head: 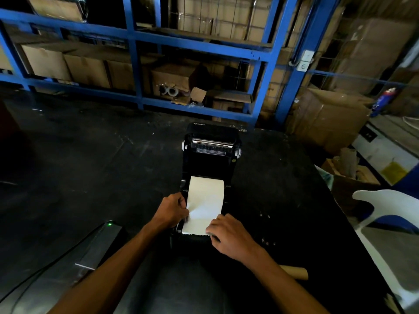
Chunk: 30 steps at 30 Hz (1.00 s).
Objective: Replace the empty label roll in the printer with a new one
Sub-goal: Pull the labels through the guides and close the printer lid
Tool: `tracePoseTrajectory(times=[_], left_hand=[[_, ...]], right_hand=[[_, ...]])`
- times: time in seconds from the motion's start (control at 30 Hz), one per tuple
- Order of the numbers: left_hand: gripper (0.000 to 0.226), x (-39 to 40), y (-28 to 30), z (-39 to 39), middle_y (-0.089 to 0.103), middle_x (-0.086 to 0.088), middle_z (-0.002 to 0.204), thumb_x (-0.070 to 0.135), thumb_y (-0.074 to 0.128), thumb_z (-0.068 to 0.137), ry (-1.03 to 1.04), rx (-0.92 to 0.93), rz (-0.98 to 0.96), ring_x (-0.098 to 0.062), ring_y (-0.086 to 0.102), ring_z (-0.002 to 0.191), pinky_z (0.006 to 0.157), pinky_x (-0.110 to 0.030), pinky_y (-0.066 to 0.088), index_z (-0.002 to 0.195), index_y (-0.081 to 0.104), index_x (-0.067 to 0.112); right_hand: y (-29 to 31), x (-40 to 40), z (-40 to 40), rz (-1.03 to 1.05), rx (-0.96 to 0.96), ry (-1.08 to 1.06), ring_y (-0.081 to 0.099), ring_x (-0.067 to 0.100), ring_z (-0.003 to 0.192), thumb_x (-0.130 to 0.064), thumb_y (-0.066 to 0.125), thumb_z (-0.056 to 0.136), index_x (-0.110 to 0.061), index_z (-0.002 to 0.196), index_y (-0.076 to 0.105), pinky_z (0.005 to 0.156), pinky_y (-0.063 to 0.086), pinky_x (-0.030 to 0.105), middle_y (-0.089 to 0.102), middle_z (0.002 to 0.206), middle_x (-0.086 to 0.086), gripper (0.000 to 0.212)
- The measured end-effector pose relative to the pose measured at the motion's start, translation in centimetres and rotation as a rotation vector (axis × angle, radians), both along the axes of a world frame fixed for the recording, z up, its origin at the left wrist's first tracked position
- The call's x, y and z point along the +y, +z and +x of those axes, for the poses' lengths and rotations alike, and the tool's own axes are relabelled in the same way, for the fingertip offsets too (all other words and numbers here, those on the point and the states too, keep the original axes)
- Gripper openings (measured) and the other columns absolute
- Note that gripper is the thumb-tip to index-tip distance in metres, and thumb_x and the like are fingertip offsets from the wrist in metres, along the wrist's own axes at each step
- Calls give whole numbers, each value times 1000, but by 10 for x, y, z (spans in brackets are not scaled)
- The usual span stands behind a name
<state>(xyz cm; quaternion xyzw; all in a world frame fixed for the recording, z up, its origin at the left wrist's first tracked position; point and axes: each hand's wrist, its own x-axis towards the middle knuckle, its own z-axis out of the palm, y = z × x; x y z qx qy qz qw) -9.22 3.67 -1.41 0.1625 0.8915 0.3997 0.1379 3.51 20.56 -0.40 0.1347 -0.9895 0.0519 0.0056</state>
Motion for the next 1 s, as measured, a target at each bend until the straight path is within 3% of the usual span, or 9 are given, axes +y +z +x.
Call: tracePoseTrajectory(times=[0.07,0.2,0.33,0.43,0.5,0.57,0.67,1.0], left_hand=[[25,0,4,7,60,1,65,-4,66,76,13,8,11,-5,56,52,48,-15,43,68,50,14],[15,-8,15,30,64,-5,79,7,66,73,-69,149,27,-23,61,68,62,-35,51,83,57,14],[33,-21,6,57,62,3,103,27,65,72,-310,328,-110,-11,56,88,73,-19,45,104,63,20],[32,-28,4,65,63,-4,110,26,63,81,-331,498,-225,-20,56,104,86,-26,43,111,65,14],[18,-29,10,67,67,-10,97,18,66,82,-327,633,-252,-28,62,94,80,-33,49,97,70,10],[7,-31,17,69,68,-10,76,11,76,72,-325,741,-280,-30,65,73,64,-32,53,76,71,9],[22,-32,24,77,66,-1,59,13,89,48,-375,798,-407,-22,64,54,49,-20,51,60,70,15],[32,-41,17,88,67,12,63,33,93,34,-485,859,-595,-8,64,58,51,-13,50,59,73,27]], right_hand=[[0,-1,0,-36,35,-35,56,22,97,-15,45,91,-13,108,68,86,38,32,69,103,5,29],[2,-2,2,-130,30,-115,57,22,105,-13,46,92,-14,115,66,91,37,30,68,114,4,30],[4,-4,8,-175,12,-175,58,28,101,-5,45,92,-16,117,66,88,42,33,68,114,7,35],[5,-7,13,-195,34,-187,58,27,101,-3,46,92,-16,119,66,88,42,32,67,116,6,36],[6,-9,15,-168,67,-188,58,29,99,-1,46,92,-16,119,65,86,42,32,67,115,7,37],[8,-11,17,-122,103,-176,58,30,96,3,45,90,-14,119,65,84,41,32,68,113,9,39],[8,-17,20,-66,125,-169,58,31,96,6,44,88,-11,117,65,88,40,34,67,110,10,40],[2,-27,40,22,144,-169,58,29,98,6,49,86,-5,104,65,88,40,35,67,104,13,26]])
